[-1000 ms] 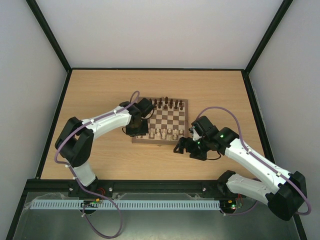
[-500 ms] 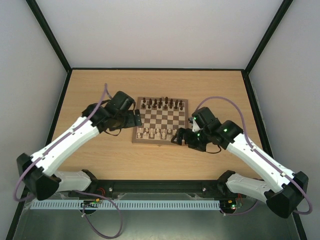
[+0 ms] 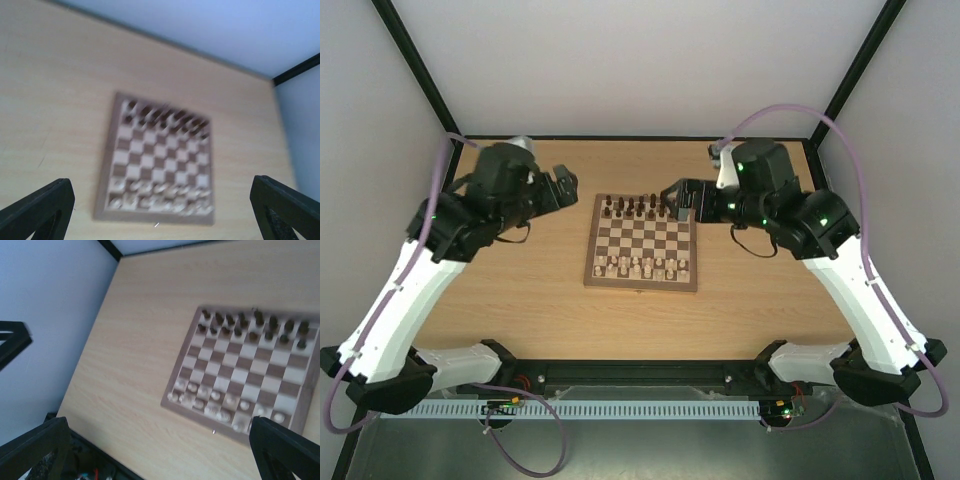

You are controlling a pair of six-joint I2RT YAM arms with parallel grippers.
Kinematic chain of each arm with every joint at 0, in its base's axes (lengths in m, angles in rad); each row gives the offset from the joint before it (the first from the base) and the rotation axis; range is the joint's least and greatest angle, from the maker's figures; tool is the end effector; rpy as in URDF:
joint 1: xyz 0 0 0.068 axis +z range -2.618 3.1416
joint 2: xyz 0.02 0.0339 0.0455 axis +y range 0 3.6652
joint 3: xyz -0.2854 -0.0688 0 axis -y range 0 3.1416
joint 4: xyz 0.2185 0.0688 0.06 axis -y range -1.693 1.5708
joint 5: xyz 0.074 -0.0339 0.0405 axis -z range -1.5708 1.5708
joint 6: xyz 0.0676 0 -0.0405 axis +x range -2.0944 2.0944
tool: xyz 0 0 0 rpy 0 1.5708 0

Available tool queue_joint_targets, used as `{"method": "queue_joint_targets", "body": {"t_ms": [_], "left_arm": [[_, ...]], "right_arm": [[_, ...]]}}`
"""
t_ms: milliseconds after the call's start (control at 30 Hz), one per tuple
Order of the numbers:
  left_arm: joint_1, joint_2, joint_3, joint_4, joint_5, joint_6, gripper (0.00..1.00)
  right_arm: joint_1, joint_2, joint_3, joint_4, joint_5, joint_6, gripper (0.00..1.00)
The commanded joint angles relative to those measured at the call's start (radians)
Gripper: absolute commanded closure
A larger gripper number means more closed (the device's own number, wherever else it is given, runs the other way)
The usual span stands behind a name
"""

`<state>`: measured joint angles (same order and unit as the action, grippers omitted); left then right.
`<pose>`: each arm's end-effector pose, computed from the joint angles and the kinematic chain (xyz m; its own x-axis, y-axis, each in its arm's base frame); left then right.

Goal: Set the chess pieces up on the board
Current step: Reset both arms

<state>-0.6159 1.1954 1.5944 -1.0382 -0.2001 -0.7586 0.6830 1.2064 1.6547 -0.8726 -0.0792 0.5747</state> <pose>0.1759 -0.1080 0.4355 -0.6533 -0.3636 -0.6641 -0.0186 0.8846 -0.4660 0.1658 0.1418 0.4707 -0.6404 0.1775 -0.7472 -0.4014 0.7521 0.5227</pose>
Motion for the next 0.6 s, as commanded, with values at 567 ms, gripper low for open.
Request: {"method": "queue_joint_targets", "body": {"t_ms": [567], "left_arm": [[0.233, -0.193, -0.511, 0.685, -0.200, 0.408, 0.01]], "right_arm": [[-0.415, -0.037, -0.428, 0.524, 0.394, -0.187, 0.02]]}}
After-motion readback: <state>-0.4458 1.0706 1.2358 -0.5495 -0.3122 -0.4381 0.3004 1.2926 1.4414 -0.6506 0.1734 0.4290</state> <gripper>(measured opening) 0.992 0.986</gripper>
